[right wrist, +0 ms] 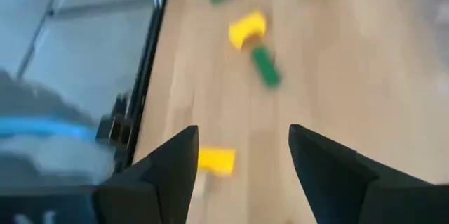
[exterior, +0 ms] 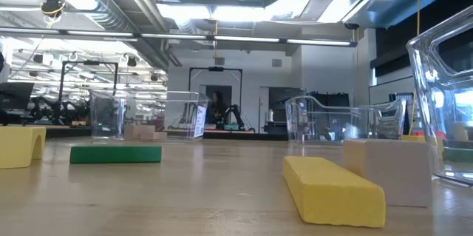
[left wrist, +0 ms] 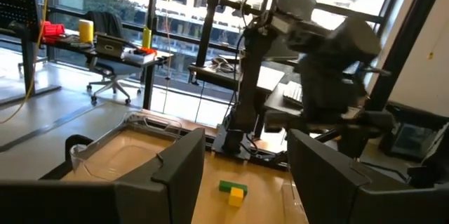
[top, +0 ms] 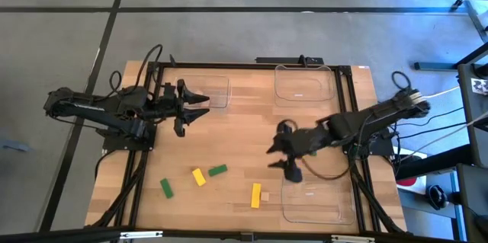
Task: Sort & place blocks by color
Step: Put the brown block into the top left transparent bin
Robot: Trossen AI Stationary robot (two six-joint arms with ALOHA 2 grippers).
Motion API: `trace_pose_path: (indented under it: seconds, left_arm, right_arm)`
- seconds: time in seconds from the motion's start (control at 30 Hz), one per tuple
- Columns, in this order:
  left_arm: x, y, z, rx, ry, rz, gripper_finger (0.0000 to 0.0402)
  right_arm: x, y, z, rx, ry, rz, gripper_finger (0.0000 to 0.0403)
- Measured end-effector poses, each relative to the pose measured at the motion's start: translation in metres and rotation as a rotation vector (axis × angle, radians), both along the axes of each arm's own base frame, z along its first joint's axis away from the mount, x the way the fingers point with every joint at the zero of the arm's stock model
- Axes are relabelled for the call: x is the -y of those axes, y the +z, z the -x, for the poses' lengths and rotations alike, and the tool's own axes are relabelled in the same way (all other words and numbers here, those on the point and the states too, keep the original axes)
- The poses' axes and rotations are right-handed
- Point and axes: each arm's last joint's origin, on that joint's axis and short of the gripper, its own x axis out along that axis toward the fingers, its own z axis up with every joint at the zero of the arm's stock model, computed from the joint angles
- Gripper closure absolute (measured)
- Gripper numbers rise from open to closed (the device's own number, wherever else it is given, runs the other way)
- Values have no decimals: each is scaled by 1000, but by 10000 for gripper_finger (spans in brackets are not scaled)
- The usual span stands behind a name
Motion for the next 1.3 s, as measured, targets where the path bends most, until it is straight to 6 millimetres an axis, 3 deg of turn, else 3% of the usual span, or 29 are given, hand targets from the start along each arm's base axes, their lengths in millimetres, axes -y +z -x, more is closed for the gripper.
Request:
trace_pose_path:
  seconds: [0.3,0.43,0.63,0.83,1.3]
  left_arm:
    - [-3,0,1,-2,103,14,207]
    - [-3,1,2,3,102,20,207]
    - [-3,0,2,2,102,19,207]
    - [-3,0,2,2,105,19,207]
    - [-4,0,2,2,132,23,207]
  right_arm:
    - [-57,-17,-46,-239,-83,-63,178]
    - [-79,-36,-61,-285,-87,-76,178]
    - [-103,-72,-68,-374,-98,-70,178]
    - [-112,-104,-75,-442,-101,-24,178]
    - [-116,-155,-81,-563,-59,99,178]
